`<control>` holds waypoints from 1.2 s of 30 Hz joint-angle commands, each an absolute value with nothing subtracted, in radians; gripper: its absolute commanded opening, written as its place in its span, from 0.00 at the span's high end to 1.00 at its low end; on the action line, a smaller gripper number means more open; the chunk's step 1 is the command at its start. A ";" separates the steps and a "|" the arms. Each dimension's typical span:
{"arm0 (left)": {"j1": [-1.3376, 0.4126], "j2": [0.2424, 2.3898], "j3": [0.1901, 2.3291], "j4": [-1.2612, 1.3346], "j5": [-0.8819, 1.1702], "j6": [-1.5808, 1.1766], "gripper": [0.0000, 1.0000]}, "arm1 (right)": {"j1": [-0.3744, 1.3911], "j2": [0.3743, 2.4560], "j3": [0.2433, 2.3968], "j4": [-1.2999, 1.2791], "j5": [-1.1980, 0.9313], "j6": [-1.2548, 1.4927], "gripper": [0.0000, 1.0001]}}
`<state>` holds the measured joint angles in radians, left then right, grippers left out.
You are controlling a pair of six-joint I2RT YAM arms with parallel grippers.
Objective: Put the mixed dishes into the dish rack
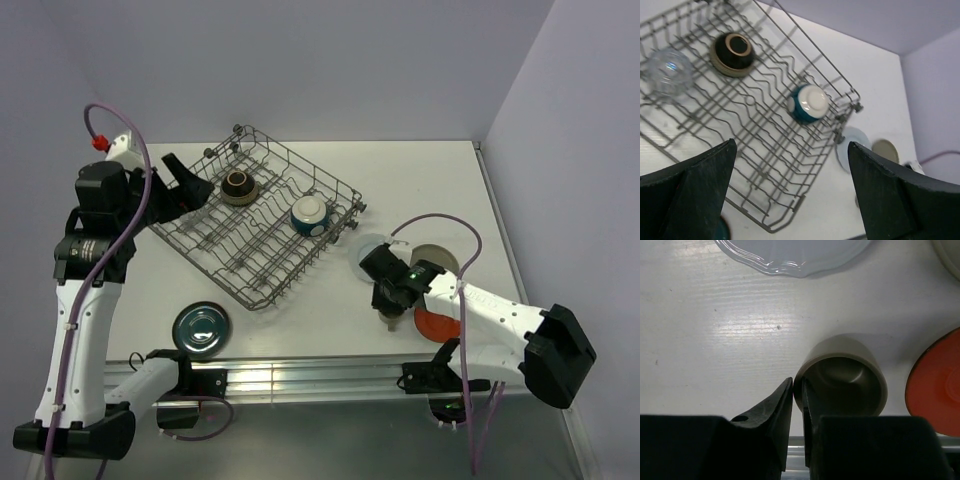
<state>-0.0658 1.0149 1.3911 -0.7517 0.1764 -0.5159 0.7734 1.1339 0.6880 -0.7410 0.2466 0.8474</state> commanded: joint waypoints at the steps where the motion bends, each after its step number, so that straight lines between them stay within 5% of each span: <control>1: -0.090 0.982 1.301 -0.701 0.328 -0.563 0.01 | 0.793 1.164 0.670 -0.692 0.288 0.864 0.80; 7: -0.123 0.908 1.209 -0.698 0.350 -0.569 0.01 | 0.827 1.222 0.654 -0.686 0.319 0.896 0.66; 10: -0.130 0.885 1.164 -0.695 0.365 -0.574 0.01 | 0.848 1.233 0.647 -0.675 0.325 0.911 0.79; 11: -0.133 0.873 1.154 -0.689 0.368 -0.577 0.01 | 0.857 1.229 0.656 -0.680 0.334 0.916 1.00; 17: -0.143 0.841 0.999 -0.484 0.662 -0.684 0.01 | 0.936 1.014 0.796 -0.714 0.289 0.933 1.00; 22: -0.193 0.756 0.668 0.080 0.876 -1.071 0.01 | 0.911 0.748 0.851 -0.545 0.062 0.911 1.00; 26: -0.320 0.706 0.543 0.398 0.767 -1.190 0.01 | 0.836 0.721 0.920 -0.448 -0.110 0.914 1.00; 36: -0.669 0.850 0.499 0.638 0.508 -1.229 0.03 | 0.756 0.732 0.900 -0.180 -0.344 1.040 1.00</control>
